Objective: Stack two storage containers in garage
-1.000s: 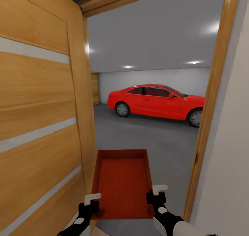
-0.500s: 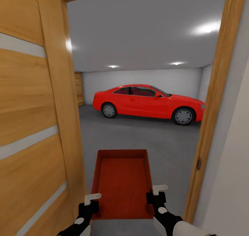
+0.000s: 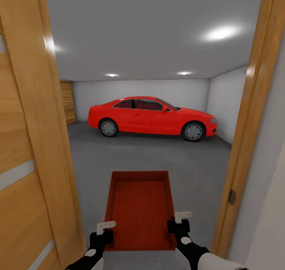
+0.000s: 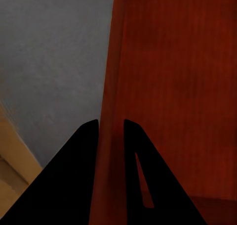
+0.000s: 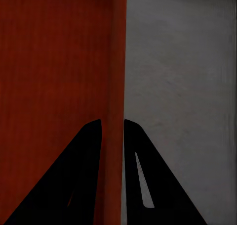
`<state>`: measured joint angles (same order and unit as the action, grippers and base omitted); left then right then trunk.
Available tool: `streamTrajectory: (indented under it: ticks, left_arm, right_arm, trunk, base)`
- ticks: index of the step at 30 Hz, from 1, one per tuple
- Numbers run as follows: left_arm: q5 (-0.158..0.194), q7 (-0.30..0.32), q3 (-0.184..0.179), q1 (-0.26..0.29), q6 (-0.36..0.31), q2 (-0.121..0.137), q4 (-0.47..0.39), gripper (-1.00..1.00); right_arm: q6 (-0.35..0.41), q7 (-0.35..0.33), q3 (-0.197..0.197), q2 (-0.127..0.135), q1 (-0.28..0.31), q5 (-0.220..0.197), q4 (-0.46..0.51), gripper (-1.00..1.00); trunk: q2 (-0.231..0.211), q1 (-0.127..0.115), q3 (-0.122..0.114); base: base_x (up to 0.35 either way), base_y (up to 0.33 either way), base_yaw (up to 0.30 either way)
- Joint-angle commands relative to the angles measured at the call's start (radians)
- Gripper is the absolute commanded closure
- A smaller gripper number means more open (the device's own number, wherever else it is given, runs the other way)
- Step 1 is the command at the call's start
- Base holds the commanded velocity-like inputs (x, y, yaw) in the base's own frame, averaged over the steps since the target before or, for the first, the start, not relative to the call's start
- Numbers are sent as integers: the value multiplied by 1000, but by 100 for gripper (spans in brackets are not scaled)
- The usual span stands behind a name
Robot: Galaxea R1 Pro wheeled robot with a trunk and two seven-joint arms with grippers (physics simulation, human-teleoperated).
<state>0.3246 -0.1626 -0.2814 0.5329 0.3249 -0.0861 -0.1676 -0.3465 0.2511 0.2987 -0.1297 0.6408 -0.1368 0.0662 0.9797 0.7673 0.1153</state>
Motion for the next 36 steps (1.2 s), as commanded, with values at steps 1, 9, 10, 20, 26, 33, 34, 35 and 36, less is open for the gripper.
streamTrajectory:
  ticks: [1, 9, 10, 20, 26, 33, 34, 35, 36]
  left_arm:
    - [-14, -11, 10, 1, 14, 0, -4, 100]
    - [-14, -11, 10, 1, 14, 0, -4, 100]
    - [-15, -11, 10, 1, 14, 0, -4, 100]
    - [-13, -11, 10, 1, 15, 0, -5, 100]
    - [-13, -11, 10, 1, 30, 0, -2, 100]
    - [-13, -11, 10, 1, 34, 0, -1, 100]
    - [-13, -11, 10, 1, 34, 0, -1, 100]
    - [-13, -11, 10, 1, 34, 0, -1, 100]
    - [-13, -11, 10, 1, 34, 0, -1, 100]
  right_arm:
    - [1, -30, -47, -1, 1, -9, -3, 100]
    - [1, -30, -47, -1, 1, -9, -3, 100]
    - [1, -30, -47, -1, 1, -9, -3, 100]
    - [1, -30, -47, -1, 1, -9, -3, 100]
    - [1, -30, -47, -1, 1, -9, -3, 100]
    - [2, -30, -47, -1, 1, -9, -3, 100]
    - [2, -30, -47, -1, 1, -9, -3, 100]
    - [2, -30, -47, -1, 1, -9, -3, 100]
    - [3, -29, -47, -1, 1, -9, -3, 100]
  trunk:
    - [1, 1, 1]
    - [1, 1, 1]
    - [1, 1, 1]
    - [1, 1, 1]
    - [1, 1, 1]
    - [1, 1, 1]
    - [1, 1, 1]
    - [1, 1, 1]
    - [1, 1, 1]
  base:
    - [304, 160, -266]
    - [260, 120, -262]
    - [63, 20, -261]
    - [11, 4, -226]
    - [1, 0, -25]
    - [142, 92, -2]
    - [230, 173, 0]
    - [234, 177, 0]
    - [241, 185, 0]
